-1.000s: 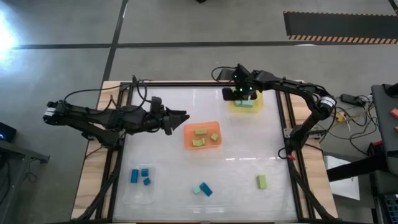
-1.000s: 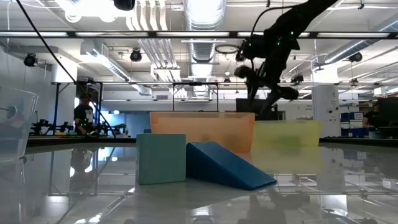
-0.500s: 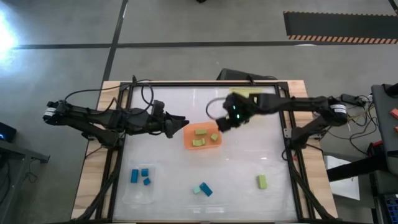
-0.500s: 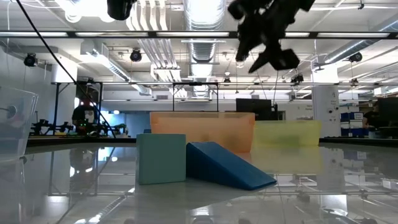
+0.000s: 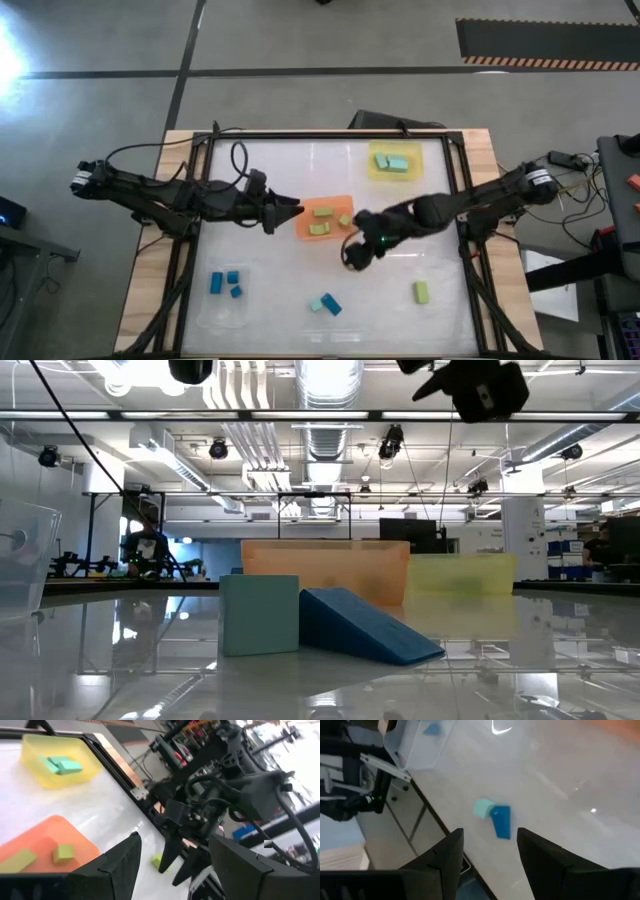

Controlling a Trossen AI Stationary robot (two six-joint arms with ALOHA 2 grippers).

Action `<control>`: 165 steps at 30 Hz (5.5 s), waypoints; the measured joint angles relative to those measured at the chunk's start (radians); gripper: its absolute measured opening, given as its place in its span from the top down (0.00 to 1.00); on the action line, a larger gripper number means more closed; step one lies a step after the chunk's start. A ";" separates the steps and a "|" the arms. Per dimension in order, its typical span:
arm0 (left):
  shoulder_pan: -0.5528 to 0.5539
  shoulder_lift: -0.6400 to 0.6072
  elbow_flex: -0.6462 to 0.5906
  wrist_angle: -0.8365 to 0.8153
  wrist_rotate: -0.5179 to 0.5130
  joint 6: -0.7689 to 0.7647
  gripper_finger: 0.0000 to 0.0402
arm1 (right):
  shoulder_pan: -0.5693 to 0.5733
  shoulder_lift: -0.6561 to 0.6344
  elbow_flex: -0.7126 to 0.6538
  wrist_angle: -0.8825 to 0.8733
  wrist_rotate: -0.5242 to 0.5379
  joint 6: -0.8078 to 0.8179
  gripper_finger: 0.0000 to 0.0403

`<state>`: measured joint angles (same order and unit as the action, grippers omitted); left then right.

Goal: Sort & place blocks by color
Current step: Put the blue block into the transparent bin

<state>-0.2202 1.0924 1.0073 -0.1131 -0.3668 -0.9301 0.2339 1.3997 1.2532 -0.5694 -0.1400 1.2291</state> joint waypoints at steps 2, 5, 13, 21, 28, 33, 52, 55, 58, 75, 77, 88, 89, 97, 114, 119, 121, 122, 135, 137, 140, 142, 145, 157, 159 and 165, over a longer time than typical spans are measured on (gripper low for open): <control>-0.021 0.000 0.000 0.000 0.000 0.017 0.46 | 0.039 0.035 0.032 -0.002 0.031 0.010 0.57; -0.052 0.000 0.001 0.002 0.000 0.028 0.46 | 0.088 0.104 0.091 -0.015 0.066 0.010 0.57; -0.109 0.000 0.001 0.034 0.003 0.074 0.46 | 0.165 0.339 0.306 -0.336 0.055 0.010 0.56; -0.124 -0.025 0.003 0.053 0.004 0.123 0.46 | 0.216 0.519 0.410 -0.369 -0.015 0.047 0.48; -0.122 -0.036 0.003 0.054 0.002 0.129 0.46 | 0.226 0.659 0.492 -0.366 0.036 0.012 0.34; -0.122 -0.030 0.002 0.055 0.000 0.128 0.46 | 0.227 0.749 0.603 -0.368 0.066 -0.040 0.31; -0.122 -0.029 0.002 0.052 0.000 0.126 0.46 | 0.224 0.863 0.724 -0.444 0.142 -0.096 0.40; -0.122 -0.029 0.002 0.052 0.000 0.126 0.46 | 0.221 0.863 0.716 -0.443 0.142 -0.099 0.45; -0.122 -0.029 0.002 0.052 -0.001 0.126 0.46 | 0.210 0.862 0.707 -0.451 0.131 -0.111 0.54; -0.120 -0.030 0.002 0.053 -0.001 0.126 0.46 | 0.162 0.749 0.703 -0.707 0.130 -0.298 0.72; -0.120 -0.030 0.002 0.053 -0.004 0.126 0.46 | 0.158 0.711 0.700 -0.710 0.162 -0.318 0.72; -0.109 -0.031 0.002 0.053 -0.017 0.133 0.46 | 0.104 0.388 0.500 -0.559 0.309 -0.479 0.72; -0.107 -0.031 0.002 0.052 -0.023 0.133 0.46 | 0.097 0.353 0.465 -0.507 0.309 -0.494 0.72; -0.106 -0.031 0.000 0.053 -0.035 0.152 0.46 | 0.068 0.079 0.109 0.056 0.310 -0.624 0.72; -0.105 0.124 -0.002 0.373 -0.013 0.311 0.46 | 0.037 -0.032 -0.358 1.124 0.324 -0.661 0.72; -0.101 0.204 -0.002 0.447 -0.010 0.337 0.46 | 0.037 -0.032 -0.334 1.127 0.323 -0.694 0.72; -0.100 0.227 -0.001 0.454 -0.013 0.334 0.46 | 0.038 -0.031 -0.328 1.116 0.323 -0.704 0.72; -0.100 0.235 0.000 0.455 -0.015 0.330 0.46 | 0.039 -0.030 -0.325 1.117 0.318 -0.707 0.72; -0.100 0.296 -0.001 0.498 -0.011 0.307 0.47 | 0.039 -0.031 -0.313 1.129 0.316 -0.712 0.72; -0.100 0.293 -0.001 0.505 -0.011 0.309 0.49 | 0.038 -0.031 -0.312 1.129 0.316 -0.710 0.72; -0.100 0.285 -0.001 0.506 -0.011 0.309 0.53 | 0.038 -0.031 -0.312 1.129 0.316 -0.710 0.72; -0.100 0.284 -0.001 0.506 -0.011 0.309 0.57 | 0.038 -0.031 -0.312 1.130 0.316 -0.710 0.72; -0.100 0.284 -0.001 0.505 -0.010 0.315 0.66 | 0.038 -0.031 -0.312 1.129 0.315 -0.706 0.72; -0.100 0.276 -0.001 0.444 -0.012 0.280 0.70 | 0.036 -0.032 -0.312 1.059 0.328 -0.702 0.43; -0.101 0.255 -0.001 0.376 -0.012 0.238 0.70 | 0.036 -0.038 -0.312 1.012 0.328 -0.681 0.39; -0.121 0.164 -0.001 -0.019 0.013 0.035 0.70 | 0.029 -0.078 -0.289 0.769 0.364 -0.641 0.38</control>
<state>-0.3408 1.2559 1.0065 -0.1326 -0.3537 -0.8949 0.2634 1.3216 0.9638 0.1995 0.2235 0.5886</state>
